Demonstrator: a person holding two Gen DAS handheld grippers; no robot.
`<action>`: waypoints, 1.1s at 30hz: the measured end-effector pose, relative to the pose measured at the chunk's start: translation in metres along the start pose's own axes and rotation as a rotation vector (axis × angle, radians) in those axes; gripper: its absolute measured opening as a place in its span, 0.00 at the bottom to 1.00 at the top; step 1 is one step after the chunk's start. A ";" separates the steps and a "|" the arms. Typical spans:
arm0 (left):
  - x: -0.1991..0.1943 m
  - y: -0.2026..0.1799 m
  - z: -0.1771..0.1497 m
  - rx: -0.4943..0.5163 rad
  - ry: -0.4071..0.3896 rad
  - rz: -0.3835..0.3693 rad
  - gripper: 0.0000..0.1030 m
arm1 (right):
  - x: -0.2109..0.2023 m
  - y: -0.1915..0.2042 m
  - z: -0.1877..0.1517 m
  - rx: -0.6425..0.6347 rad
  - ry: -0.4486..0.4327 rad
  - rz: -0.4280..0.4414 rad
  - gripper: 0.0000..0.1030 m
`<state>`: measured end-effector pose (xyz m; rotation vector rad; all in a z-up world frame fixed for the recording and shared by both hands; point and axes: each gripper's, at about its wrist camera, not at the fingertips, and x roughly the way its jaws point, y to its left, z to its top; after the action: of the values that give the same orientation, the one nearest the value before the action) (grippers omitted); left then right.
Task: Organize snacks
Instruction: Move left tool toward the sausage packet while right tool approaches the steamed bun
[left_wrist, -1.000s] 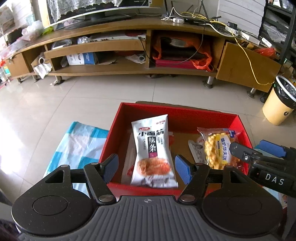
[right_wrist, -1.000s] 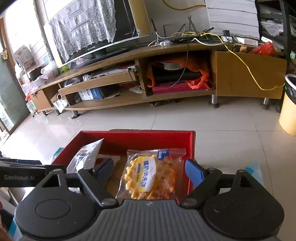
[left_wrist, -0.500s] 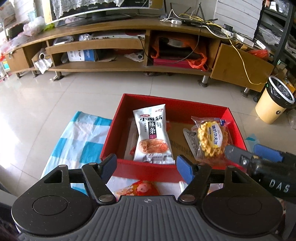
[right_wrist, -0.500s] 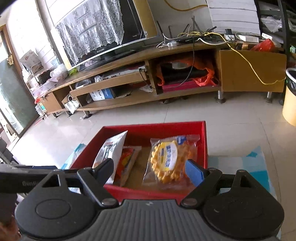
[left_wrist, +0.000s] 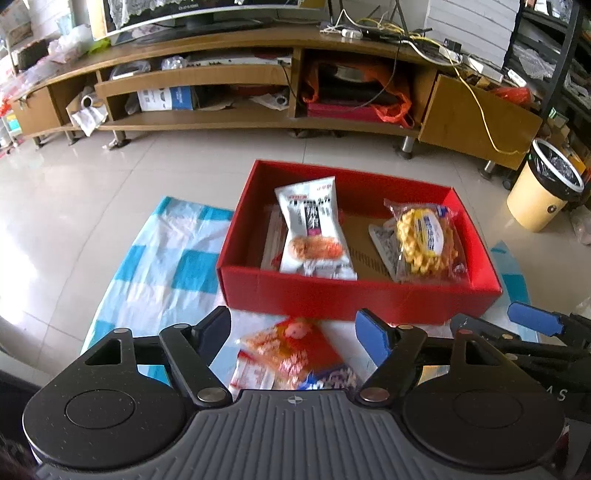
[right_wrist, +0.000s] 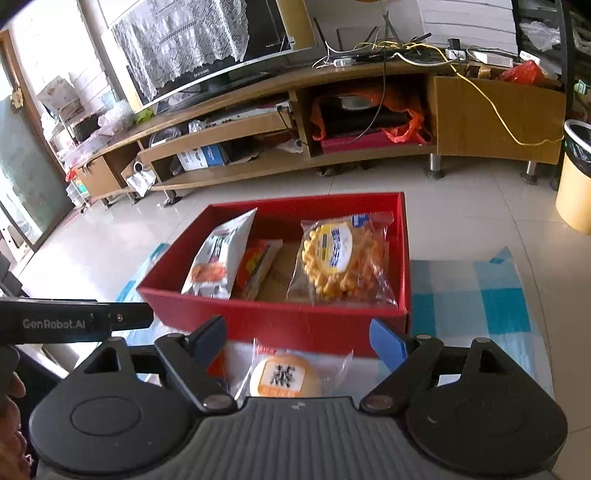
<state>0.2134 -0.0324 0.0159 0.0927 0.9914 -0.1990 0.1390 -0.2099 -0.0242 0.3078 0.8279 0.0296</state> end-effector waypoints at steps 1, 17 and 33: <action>0.000 0.001 -0.003 0.000 0.007 -0.001 0.78 | -0.001 0.000 -0.002 -0.001 0.004 -0.002 0.79; 0.017 -0.003 -0.038 -0.023 0.132 -0.044 0.81 | -0.010 -0.003 -0.030 0.007 0.076 -0.031 0.79; 0.086 -0.016 -0.031 -0.114 0.258 0.005 0.72 | -0.009 -0.016 -0.029 0.047 0.088 -0.004 0.79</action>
<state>0.2305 -0.0536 -0.0729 0.0164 1.2572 -0.1270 0.1103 -0.2193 -0.0411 0.3505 0.9173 0.0197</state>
